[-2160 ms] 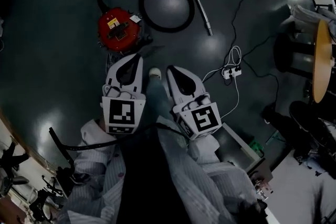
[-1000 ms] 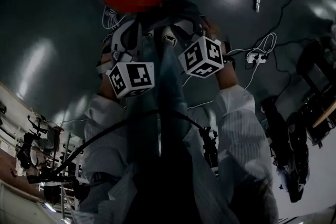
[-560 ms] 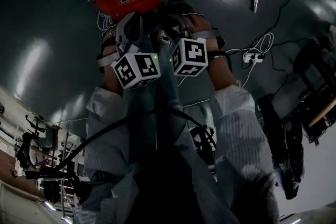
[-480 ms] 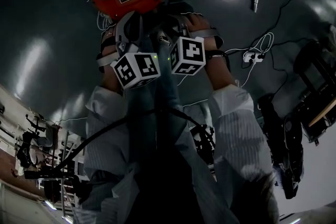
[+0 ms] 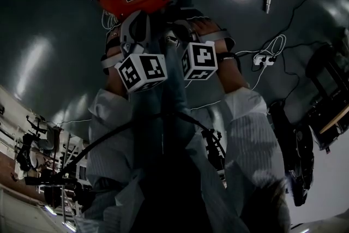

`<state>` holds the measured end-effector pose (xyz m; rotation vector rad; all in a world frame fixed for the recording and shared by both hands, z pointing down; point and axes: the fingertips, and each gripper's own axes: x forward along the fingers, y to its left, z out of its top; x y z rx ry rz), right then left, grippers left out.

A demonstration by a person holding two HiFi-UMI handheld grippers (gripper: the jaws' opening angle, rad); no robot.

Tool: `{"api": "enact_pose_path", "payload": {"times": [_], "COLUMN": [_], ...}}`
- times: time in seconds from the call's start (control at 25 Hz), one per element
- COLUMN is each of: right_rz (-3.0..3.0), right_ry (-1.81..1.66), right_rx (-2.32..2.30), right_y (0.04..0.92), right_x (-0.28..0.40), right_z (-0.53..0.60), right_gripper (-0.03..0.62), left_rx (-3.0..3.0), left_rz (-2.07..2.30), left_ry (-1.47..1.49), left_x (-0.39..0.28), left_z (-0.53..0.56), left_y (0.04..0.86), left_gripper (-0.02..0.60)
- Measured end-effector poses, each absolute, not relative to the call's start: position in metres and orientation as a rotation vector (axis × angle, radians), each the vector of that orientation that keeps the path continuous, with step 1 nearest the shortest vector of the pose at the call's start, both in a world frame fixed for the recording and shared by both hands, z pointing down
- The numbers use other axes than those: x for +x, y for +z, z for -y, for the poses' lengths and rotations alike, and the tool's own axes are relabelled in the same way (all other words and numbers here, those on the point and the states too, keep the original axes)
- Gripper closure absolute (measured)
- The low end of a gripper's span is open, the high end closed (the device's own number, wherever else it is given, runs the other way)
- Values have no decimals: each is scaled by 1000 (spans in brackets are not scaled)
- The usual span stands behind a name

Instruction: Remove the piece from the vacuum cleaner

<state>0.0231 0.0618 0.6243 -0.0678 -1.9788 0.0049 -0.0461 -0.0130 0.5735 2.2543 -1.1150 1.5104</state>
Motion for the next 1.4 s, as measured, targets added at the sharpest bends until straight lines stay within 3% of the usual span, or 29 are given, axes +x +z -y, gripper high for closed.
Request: {"api": "enact_pose_path", "payload": {"times": [0.88, 1.08, 1.4], "right_rz": [2005, 1929, 1991], "right_ry": [304, 319, 778], "right_rx": [-112, -274, 232], "right_y": [620, 622, 594], "right_x": [32, 44, 80], "right_z": [-90, -145, -134], "right_gripper": [551, 569, 569], "left_rx": [2218, 2232, 2267], "left_rz": [1134, 1146, 1184], "left_ry": [1539, 1529, 1421], "left_x": [-43, -52, -36], "left_z": [15, 13, 18], "left_y": [572, 565, 549], "left_gripper": [560, 560, 560]}}
